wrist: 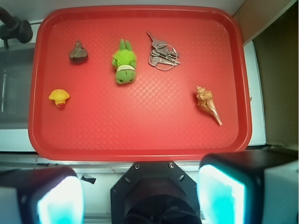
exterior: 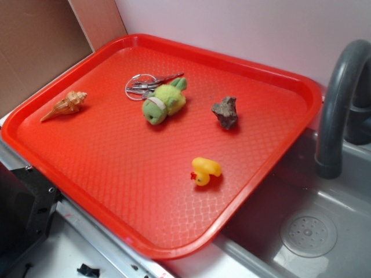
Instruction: Grab the rock.
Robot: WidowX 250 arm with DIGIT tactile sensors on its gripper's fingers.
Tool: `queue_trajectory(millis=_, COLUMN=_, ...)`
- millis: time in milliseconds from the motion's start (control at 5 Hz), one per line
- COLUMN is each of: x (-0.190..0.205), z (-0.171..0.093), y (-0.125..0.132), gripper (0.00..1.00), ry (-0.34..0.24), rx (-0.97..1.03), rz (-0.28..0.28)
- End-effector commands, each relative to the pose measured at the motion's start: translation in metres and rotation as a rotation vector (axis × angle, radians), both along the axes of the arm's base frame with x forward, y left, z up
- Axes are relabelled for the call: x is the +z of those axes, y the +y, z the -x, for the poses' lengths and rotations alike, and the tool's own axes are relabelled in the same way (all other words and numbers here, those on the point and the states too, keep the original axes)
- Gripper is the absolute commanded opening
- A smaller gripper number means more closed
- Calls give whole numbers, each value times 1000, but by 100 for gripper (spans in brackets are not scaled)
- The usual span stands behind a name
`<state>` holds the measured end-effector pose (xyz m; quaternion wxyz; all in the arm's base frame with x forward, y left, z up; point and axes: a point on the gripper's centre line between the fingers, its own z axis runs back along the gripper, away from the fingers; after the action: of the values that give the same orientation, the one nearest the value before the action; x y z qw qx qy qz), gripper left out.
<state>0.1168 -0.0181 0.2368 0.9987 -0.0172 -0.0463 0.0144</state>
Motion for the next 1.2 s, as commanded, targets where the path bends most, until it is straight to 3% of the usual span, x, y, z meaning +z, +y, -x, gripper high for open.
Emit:
queue_trajectory(millis=0, x=0, z=0, y=0, gripper=100, ry=0, rx=0, rz=0)
queue_trajectory(millis=200, x=-16, z=-12, y=-16, gripper=100, ry=-24, rx=251, rz=-96)
queue_trajectory(millis=600, x=-58, z=-61, y=-38, gripper=100, ry=-66, rx=692, rz=-49)
queue_trajectory(millis=800, x=-85, z=-100, y=-56, gripper=100, ry=-91, rx=717, rz=-54)
queue_trajectory(millis=1000, x=-105, z=-128, y=-73, gripper=100, ry=-119, rx=720, rz=16)
